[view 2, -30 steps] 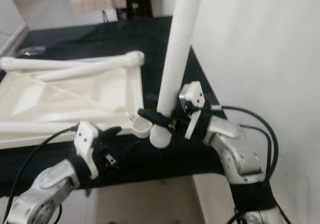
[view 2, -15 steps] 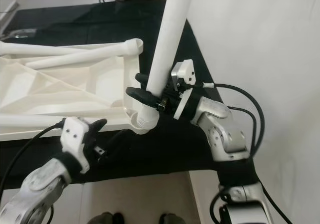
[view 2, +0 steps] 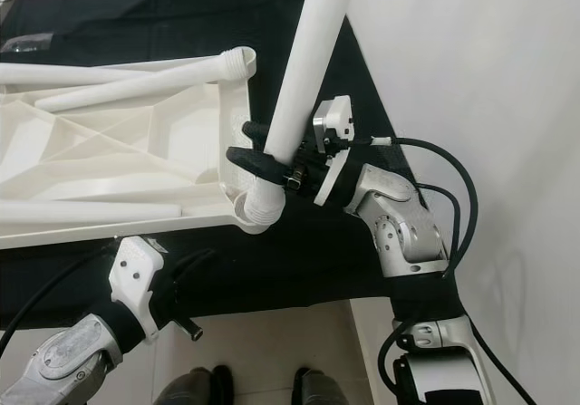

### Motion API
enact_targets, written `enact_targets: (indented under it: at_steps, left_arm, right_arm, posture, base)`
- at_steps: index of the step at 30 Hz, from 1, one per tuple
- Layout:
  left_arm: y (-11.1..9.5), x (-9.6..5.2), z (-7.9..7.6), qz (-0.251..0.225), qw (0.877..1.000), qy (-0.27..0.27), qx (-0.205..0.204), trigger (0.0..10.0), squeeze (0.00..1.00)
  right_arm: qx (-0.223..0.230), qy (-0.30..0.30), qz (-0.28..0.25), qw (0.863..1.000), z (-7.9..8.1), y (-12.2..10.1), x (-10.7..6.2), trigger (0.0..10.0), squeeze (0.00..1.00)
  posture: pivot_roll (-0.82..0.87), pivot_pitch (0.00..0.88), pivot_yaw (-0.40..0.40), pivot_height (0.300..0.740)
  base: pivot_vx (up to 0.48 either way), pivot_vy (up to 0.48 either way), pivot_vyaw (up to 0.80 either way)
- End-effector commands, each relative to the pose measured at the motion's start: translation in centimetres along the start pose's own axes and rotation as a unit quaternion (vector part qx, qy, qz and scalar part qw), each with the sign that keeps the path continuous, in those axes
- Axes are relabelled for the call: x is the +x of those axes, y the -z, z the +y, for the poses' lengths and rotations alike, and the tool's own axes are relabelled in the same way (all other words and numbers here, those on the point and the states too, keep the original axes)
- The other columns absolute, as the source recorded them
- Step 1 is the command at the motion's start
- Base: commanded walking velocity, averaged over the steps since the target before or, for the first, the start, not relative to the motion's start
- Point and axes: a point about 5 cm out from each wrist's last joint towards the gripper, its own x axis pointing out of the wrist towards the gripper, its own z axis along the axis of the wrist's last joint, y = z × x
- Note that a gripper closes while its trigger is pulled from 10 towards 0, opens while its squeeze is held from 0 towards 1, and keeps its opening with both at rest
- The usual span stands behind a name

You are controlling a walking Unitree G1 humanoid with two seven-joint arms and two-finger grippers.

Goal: Building children table

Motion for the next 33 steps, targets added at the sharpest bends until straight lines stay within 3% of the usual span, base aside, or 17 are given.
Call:
enact_targets:
  at_steps: [1, 8, 11, 12, 13, 14, 20, 23, 33]
  left_arm:
    - [0.6, -0.5, 0.6, 0.022, 0.999, -0.031, -0.004, 0.0, 0.00]
    - [0.8, -0.6, 0.8, 0.028, 0.998, -0.048, -0.002, 0.0, 0.00]
    - [1.0, -0.6, 0.8, 0.033, 0.999, -0.042, -0.004, 0.0, 0.00]
    - [1.0, -0.6, 0.6, 0.036, 0.999, -0.034, -0.007, 1.8, 0.00]
    - [1.0, -0.6, 0.6, 0.036, 0.999, -0.034, -0.007, 1.8, 0.00]
    - [1.1, -0.6, 0.5, 0.038, 0.999, -0.027, -0.009, 10.0, 0.00]
    - [1.0, -0.8, -0.3, 0.038, 0.999, 0.001, -0.012, 10.0, 0.00]
    - [0.9, -1.3, -0.7, 0.040, 0.999, 0.004, -0.023, 10.0, 0.00]
    - [0.7, -2.3, -1.5, 0.047, 0.998, 0.019, -0.037, 10.0, 0.00]
  right_arm:
    - [-0.019, -0.028, -0.011, 0.999, 1.1, -0.2, 1.4, 10.0, 0.00]
    - [-0.032, -0.043, -0.018, 0.998, 1.4, -0.5, 2.4, 10.0, 0.00]
    - [-0.071, -0.055, 0.017, 0.996, 1.2, -0.2, 3.0, 10.0, 0.00]
    - [-0.080, -0.061, 0.028, 0.995, 1.0, -0.1, 3.1, 10.0, 0.00]
    - [-0.080, -0.061, 0.028, 0.995, 1.0, -0.1, 3.1, 10.0, 0.00]
    - [-0.084, -0.066, 0.036, 0.994, 0.5, 0.0, 3.2, 10.0, 0.00]
    - [-0.072, -0.076, 0.047, 0.993, -0.7, 0.0, 2.9, 10.0, 0.00]
    - [-0.059, -0.113, 0.083, 0.988, -1.1, 0.7, 1.9, 10.0, 0.00]
    - [-0.059, -0.177, 0.120, 0.975, -1.1, 1.4, 1.8, 10.0, 0.00]
  posture:
    - [0.05, 0.268, 0.021, 0.740]
    - [0.06, 0.266, 0.022, 0.740]
    - [0.06, 0.264, 0.019, 0.740]
    - [0.06, 0.265, 0.016, 0.740]
    - [0.06, 0.265, 0.016, 0.740]
    - [0.06, 0.265, 0.016, 0.740]
    - [0.08, 0.275, 0.010, 0.740]
    - [0.10, 0.299, 0.006, 0.740]
    - [0.12, 0.357, 0.005, 0.740]
  base:
    - [0.000, 0.000, 0.00]
    - [0.000, 0.000, 0.00]
    - [0.000, 0.000, 0.00]
    - [0.000, 0.000, 0.00]
    - [0.000, 0.000, 0.00]
    - [0.000, 0.000, 0.00]
    - [0.000, 0.000, 0.00]
    - [0.000, 0.000, 0.00]
    - [0.000, 0.000, 0.00]
